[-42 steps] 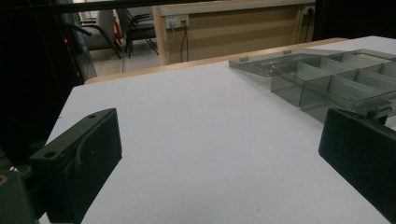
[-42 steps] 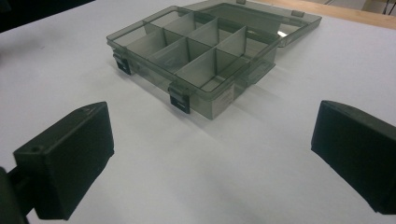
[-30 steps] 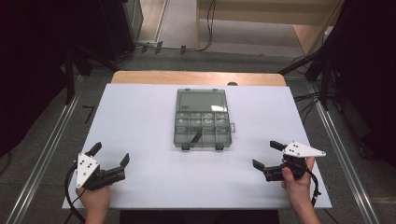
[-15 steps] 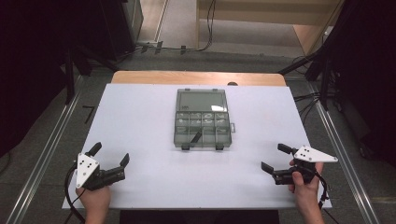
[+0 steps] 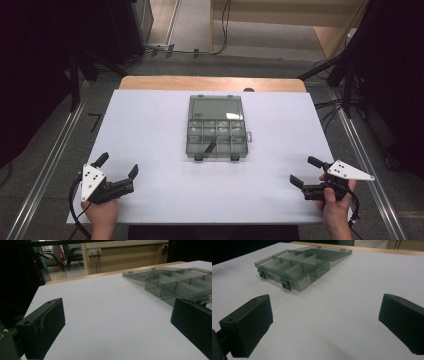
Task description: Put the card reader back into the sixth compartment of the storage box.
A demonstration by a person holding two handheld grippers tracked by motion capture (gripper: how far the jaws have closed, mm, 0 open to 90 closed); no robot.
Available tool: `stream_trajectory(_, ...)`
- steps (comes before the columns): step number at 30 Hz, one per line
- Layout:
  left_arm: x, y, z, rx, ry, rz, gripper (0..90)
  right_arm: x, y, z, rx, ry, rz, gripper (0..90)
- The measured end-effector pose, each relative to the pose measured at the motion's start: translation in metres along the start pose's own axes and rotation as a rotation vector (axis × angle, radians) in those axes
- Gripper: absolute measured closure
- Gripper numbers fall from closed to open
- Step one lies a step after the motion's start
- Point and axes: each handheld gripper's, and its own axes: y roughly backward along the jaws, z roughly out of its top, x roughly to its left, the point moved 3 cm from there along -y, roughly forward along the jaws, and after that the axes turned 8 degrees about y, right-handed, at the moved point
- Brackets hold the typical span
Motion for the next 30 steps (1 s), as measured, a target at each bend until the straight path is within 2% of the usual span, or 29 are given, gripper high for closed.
stream_trajectory(11, 0.001, 0.0, 0.0, 0.001, 0.006, -0.001, 0.0, -0.009, 0.008, -0.007, -0.023, -0.021, -0.022, 0.0)
stream_trajectory(24, 0.002, 0.001, 0.0, 0.0, 0.011, -0.003, 0.0, -0.024, 0.02, -0.015, -0.042, -0.048, -0.07, 0.0)
stream_trajectory(28, 0.001, 0.001, 0.0, 0.002, 0.009, -0.002, 0.0, -0.027, 0.017, -0.019, -0.046, -0.073, -0.056, 0.0)
stream_trajectory(30, 0.001, 0.001, 0.0, 0.001, 0.01, -0.001, 0.0, -0.025, 0.016, -0.019, -0.047, -0.065, -0.053, 0.0)
